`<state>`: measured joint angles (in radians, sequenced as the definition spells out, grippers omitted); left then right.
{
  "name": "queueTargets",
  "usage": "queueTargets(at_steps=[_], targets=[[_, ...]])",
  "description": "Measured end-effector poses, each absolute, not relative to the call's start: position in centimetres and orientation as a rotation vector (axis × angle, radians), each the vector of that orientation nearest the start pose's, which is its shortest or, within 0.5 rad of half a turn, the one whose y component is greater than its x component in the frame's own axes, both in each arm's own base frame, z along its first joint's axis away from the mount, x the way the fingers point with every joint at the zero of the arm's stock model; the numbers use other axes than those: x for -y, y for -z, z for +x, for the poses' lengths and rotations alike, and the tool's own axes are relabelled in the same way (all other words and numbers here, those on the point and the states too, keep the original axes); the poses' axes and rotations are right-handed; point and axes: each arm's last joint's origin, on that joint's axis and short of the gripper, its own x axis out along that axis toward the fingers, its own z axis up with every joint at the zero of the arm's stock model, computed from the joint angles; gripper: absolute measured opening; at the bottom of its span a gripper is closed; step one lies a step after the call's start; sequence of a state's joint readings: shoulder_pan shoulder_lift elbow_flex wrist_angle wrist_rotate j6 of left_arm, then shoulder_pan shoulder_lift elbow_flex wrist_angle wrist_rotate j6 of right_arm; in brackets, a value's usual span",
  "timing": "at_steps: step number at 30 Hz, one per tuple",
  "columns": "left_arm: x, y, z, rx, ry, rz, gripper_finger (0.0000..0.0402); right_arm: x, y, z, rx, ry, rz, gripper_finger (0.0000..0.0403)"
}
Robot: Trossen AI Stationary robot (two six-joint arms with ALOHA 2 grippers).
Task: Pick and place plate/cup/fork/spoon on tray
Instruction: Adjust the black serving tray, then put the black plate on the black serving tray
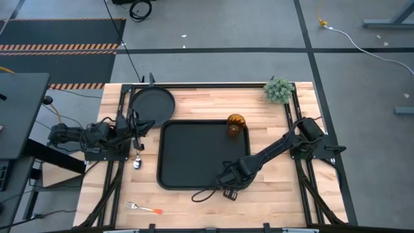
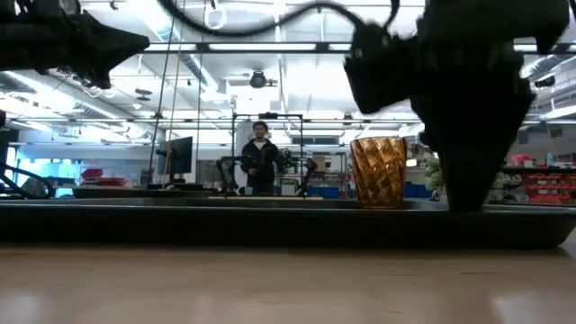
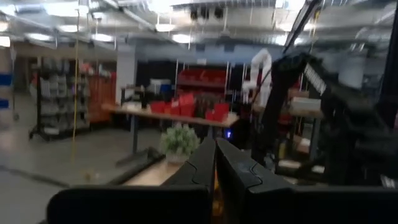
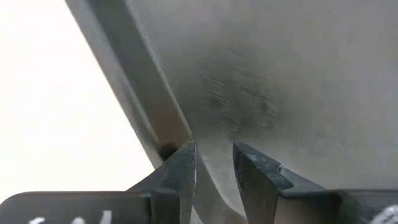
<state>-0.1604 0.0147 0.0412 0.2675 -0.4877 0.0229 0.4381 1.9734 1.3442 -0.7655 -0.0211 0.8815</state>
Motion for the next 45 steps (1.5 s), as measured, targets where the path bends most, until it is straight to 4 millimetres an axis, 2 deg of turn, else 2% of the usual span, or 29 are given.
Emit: queueTargets(at_steps=[4, 10, 14, 16, 20, 24, 29, 31, 34, 37, 40, 45], targets=[[-0.1, -21.3, 8.9, 0.163, -0.372, -0.086, 0.0021, -15.4, -17.1, 33.5, -1.392, 0.242, 0.356, 0.0114], [-0.5, -22.2, 9.7, -0.077, -0.478, -0.071, 0.0028, -13.4, -19.7, 32.3, -1.348, 0.372, 0.249, 0.0114], [-1.0, -21.1, 10.8, -0.337, -0.522, -0.121, 0.0066, -11.7, -21.5, 32.3, -1.26, 0.416, 0.182, 0.0114], [-1.3, -19.6, 11.7, -0.486, -0.525, -0.158, 0.0091, -10.6, -22.3, 32.4, -1.203, 0.445, 0.144, 0.0114], [-1.8, -17.3, 13.8, -0.717, -0.422, -0.229, 0.0145, -8.4, -23.8, 33.1, -1.104, 0.476, 0.078, 0.0114], [-2.9, -16.6, 15.3, -0.918, -0.503, -0.254, 0.0195, -6.5, -24.5, 34.1, -1.034, 0.455, 0.05, 0.0115], [-4.9, -18.3, 16.8, -1.016, -0.79, -0.12, 0.0232, -5.6, -24.1, 34.6, -1.045, 0.417, 0.023, 0.0123], [-5.4, -19.3, 17.3, -1.043, -0.847, -0.086, 0.0237, -5.4, -23.6, 34.3, -1.077, 0.431, 0.005, 0.0127], [-5.8, -20.3, 17.8, -1.115, -0.834, -0.099, 0.0237, -5.6, -23.1, 33.4, -1.145, 0.473, -0.049, 0.013], [-5.7, -20.4, 17.9, -1.226, -0.764, -0.154, 0.0231, -5.9, -22.3, 32.0, -1.2, 0.547, -0.123, 0.0129], [-5.6, -19.6, 17.4, -1.393, -0.72, -0.207, 0.0226, -6.0, -21.4, 30.7, -1.204, 0.609, -0.161, 0.0129], [-5.6, -17.6, 17.1, -1.666, -0.645, -0.229, 0.0214, -5.6, -18.5, 28.5, -1.188, 0.664, -0.12, 0.0128]])
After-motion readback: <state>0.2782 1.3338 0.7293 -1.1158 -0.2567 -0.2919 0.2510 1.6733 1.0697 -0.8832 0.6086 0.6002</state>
